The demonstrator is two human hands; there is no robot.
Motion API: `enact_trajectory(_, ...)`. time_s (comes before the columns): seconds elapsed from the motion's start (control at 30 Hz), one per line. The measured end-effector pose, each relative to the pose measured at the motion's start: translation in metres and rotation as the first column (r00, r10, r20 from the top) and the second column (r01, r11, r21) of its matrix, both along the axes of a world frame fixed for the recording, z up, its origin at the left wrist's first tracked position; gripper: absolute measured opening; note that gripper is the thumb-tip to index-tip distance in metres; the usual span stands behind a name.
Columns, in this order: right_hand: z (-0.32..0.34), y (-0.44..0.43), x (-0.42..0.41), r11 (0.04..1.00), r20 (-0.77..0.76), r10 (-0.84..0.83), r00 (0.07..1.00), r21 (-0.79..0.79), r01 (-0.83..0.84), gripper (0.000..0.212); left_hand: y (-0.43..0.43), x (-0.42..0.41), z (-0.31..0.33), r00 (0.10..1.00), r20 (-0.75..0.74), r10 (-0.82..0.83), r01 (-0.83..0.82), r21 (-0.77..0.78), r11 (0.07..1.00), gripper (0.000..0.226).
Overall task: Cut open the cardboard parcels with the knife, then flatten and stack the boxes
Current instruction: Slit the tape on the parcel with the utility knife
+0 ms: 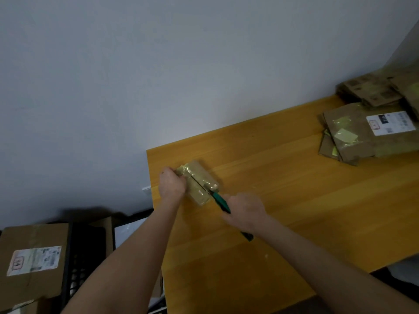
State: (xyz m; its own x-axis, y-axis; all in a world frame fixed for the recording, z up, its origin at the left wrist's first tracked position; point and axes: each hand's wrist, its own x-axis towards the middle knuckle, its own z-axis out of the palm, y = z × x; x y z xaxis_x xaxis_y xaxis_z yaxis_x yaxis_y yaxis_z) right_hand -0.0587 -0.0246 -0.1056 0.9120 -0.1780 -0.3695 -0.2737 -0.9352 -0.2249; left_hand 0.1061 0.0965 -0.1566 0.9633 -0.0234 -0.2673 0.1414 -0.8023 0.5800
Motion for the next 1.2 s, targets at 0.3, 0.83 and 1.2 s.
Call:
enact_trajectory(0.3,-0.028,-0.01,0.026,0.432,-0.227,-0.598,0.769,0.716,0.548,0.021,0.015,-0.012,0.0,0.989,-0.134,-0.064,0.083,0.144,0.986,0.051)
enact_trajectory(0.83,-0.044,-0.023,0.008,0.702,-0.076,-0.517,0.853,0.532,0.473,0.017,0.001,-0.009,0.006,0.572,-0.221,-0.79,0.741,0.552,0.382,0.107)
enact_trajectory(1.2,-0.019,-0.009,-0.007,0.895,-0.035,-0.306,0.951,0.329,0.3,0.05,0.0,-0.014,0.006,0.621,-0.216,-0.753,0.716,0.549,0.432,0.108)
